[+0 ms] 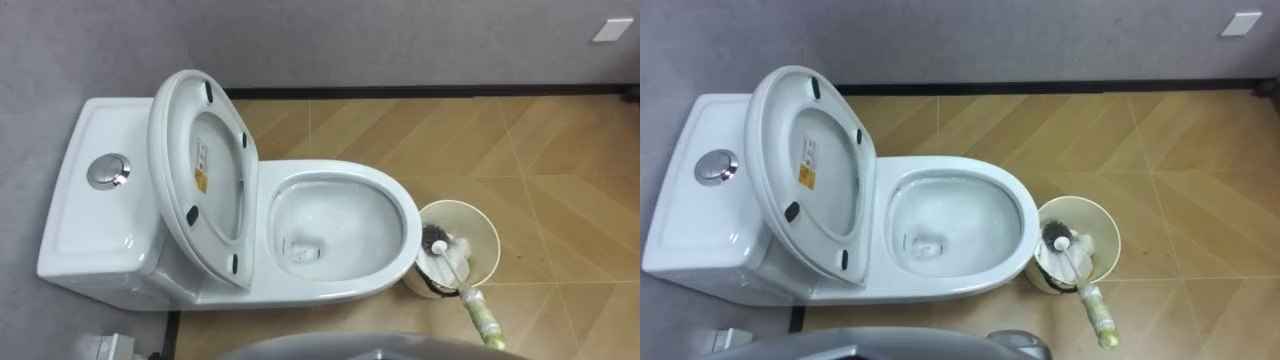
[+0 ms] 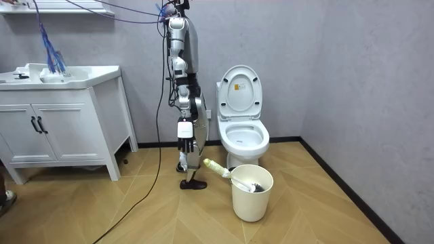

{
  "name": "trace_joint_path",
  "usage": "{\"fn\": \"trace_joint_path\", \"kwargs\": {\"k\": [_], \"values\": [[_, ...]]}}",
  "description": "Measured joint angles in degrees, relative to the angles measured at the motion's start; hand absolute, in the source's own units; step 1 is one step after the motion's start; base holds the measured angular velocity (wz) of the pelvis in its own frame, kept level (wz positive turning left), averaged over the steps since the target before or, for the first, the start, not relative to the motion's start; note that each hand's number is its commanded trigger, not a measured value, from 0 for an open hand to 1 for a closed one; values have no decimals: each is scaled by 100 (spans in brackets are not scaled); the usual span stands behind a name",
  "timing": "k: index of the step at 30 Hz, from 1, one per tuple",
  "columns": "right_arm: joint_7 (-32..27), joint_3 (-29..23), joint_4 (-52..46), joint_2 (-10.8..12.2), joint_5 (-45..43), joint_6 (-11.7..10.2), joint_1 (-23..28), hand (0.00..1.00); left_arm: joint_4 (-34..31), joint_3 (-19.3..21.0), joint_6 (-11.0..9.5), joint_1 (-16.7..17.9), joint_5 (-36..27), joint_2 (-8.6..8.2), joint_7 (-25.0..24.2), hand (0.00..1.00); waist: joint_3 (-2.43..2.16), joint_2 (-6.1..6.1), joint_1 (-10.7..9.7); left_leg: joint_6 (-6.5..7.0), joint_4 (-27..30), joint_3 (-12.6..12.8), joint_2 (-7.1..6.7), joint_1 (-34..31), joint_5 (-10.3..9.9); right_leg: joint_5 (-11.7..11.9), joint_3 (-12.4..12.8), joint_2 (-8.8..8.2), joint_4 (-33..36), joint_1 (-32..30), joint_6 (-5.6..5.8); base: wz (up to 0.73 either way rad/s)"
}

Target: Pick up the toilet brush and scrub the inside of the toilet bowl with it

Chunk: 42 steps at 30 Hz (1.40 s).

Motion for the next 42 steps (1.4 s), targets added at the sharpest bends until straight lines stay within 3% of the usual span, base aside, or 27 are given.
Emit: {"fn": "trace_joint_path", "kwargs": {"k": [18, 28, 42], "values": [[-609, -311, -11, 5, 217, -88, 29, 0, 44, 55, -60, 121, -27, -1, 4, 0, 1, -15, -6, 0, 82, 115, 3, 22, 0, 2, 153, 3, 24, -2, 1, -4], [-1327, -706, -246, 6, 940, -307, 132, 0, -29, 229, -78, 214, -901, 13, 85, 0, 0, 9, -26, -2, -32, 97, 8, 42, -12, 36, 77, 12, -6, 2, 7, 1], [-2634, -1185, -1558, 23, 1526, -813, 279, 0, -161, 453, -531, 265, -1151, 65, 353, 0, -25, -68, -18, 0, -3, 130, 1, -3, -11, 42, 84, 12, -46, -74, 7, -2]]}}
